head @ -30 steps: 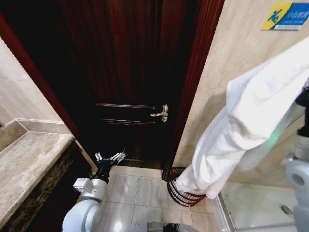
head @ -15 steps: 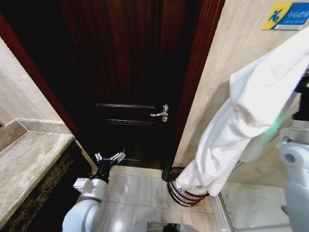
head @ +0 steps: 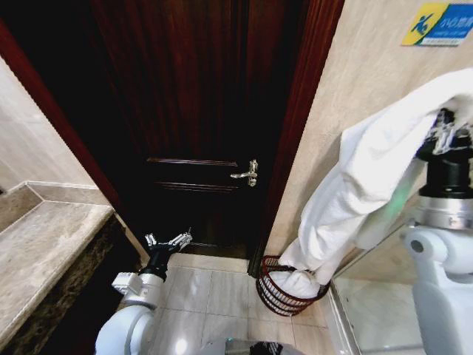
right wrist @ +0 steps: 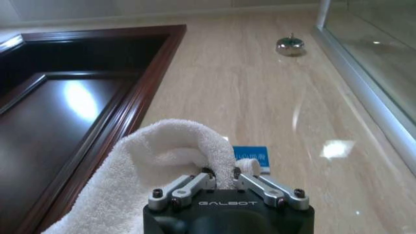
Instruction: Discard the used towel into the hamper.
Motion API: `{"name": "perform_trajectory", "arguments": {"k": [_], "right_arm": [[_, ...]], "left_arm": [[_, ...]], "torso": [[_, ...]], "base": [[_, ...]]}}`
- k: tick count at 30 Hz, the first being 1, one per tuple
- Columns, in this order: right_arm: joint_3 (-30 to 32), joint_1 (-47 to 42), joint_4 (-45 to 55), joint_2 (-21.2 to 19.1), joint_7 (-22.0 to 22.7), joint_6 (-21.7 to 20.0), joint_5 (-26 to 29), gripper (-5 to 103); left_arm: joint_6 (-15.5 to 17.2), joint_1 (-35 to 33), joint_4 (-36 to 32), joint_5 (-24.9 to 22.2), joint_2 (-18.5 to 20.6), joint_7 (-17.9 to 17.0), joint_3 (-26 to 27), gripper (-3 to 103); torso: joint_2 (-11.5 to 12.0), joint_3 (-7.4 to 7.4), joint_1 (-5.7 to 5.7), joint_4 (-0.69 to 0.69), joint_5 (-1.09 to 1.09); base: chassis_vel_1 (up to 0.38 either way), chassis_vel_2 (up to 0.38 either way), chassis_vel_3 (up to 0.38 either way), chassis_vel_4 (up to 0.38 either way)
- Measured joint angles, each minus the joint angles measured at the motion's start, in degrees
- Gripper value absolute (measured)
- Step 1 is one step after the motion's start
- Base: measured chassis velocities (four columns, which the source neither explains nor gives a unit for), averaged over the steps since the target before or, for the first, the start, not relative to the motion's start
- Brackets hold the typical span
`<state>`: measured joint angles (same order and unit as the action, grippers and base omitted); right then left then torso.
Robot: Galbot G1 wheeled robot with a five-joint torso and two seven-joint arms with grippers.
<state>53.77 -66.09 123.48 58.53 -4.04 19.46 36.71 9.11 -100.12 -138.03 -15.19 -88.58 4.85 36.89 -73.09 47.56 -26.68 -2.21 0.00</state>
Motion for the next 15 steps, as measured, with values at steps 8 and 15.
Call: {"name": "perform_trajectory", "arguments": {"k": [8,15], "right_arm": [[-0.6,-2.6,-1.3,2.1,-1.3,2.9,-1.5,7],[-2.4,-3.1,-3.7,4.3,-2.0,5.1,-2.1,7]], "left_arm": [[0.0,0.0,0.0,0.0,0.0,0.0,0.0,100],[0.0,0.0,0.0,0.0,0.0,0.0,0.0,100]], "torso": [[0.0,0.00,0.00,0.00,0.00],[0.0,0.00,0.00,0.00,0.00]], "base": [[0.000,0.000,0.000,0.000],[0.000,0.000,0.000,0.000]]}}
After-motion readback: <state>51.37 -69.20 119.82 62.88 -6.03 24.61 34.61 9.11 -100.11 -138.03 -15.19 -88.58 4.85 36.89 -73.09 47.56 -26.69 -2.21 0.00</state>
